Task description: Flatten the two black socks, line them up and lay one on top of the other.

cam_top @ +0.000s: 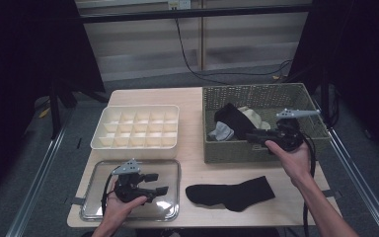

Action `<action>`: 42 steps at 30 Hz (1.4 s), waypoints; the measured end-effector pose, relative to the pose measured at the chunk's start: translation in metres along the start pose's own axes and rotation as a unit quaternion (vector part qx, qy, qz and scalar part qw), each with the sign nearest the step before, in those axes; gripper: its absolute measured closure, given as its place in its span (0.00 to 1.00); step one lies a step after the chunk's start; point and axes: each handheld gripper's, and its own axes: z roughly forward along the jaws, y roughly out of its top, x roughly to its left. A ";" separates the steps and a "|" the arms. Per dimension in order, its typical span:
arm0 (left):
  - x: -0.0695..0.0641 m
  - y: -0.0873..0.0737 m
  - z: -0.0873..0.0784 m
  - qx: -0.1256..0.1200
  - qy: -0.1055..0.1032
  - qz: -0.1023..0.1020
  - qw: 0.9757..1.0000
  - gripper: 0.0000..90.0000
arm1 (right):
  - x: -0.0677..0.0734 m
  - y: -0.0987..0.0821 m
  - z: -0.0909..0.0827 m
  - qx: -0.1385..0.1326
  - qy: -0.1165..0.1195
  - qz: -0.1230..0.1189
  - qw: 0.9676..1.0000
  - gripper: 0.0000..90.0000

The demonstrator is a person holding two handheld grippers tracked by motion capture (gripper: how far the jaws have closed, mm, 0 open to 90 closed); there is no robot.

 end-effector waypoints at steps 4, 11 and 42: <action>-0.001 0.000 -0.001 0.002 -0.001 0.007 1.000 0.37 | -0.011 0.012 0.009 0.007 0.001 -0.005 1.000 0.69; -0.001 -0.001 0.000 0.004 -0.003 0.004 1.000 0.39 | -0.024 0.033 0.020 0.035 -0.010 -0.016 0.999 0.71; 0.007 0.000 -0.004 -0.004 0.002 -0.007 1.000 0.38 | -0.100 0.074 0.108 0.098 -0.045 0.027 0.994 0.71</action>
